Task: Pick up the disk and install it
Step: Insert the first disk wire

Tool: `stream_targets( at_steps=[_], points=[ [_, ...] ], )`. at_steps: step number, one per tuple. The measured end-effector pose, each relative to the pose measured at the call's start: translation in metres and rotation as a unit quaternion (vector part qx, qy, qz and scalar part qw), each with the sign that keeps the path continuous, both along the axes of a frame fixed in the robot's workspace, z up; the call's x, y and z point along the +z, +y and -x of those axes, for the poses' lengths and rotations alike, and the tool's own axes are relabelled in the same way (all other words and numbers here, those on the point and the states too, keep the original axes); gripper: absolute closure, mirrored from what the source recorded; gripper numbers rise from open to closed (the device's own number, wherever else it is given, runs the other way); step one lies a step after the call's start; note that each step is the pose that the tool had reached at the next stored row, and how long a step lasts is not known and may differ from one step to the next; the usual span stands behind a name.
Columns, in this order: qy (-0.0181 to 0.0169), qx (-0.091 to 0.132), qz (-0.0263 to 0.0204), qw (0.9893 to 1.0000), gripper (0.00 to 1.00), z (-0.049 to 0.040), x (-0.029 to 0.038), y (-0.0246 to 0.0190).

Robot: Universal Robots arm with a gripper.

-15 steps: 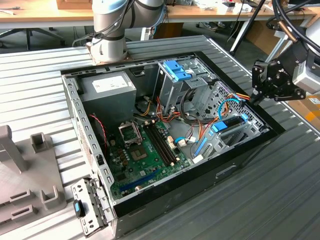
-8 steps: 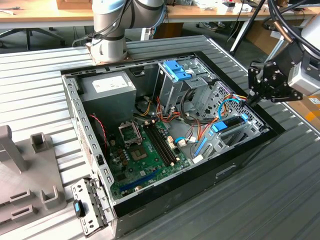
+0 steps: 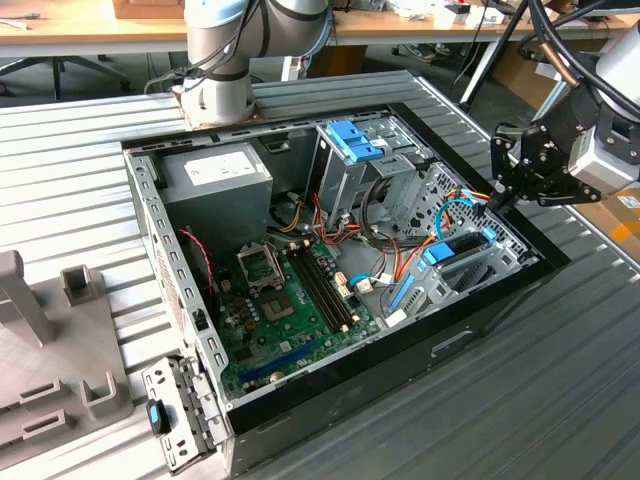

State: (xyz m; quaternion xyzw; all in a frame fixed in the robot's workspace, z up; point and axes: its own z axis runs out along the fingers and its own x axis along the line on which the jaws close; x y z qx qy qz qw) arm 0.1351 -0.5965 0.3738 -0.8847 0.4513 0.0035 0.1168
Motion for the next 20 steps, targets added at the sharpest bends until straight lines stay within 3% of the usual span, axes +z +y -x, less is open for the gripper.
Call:
stream_targets(
  at_steps=[8,12,16,20],
  points=[
    [0.0,-0.006,-0.0001,1.0,0.84,0.0047,-0.0008,0.0],
    [0.0,-0.026,0.0008,0.9997,0.84,0.0061,-0.003,0.0],
    [0.0,-0.057,0.0028,0.9984,0.84,0.0064,-0.0046,0.0],
    [0.0,-0.07,0.003,0.9975,0.84,0.007,-0.0046,-0.0001]
  ],
)
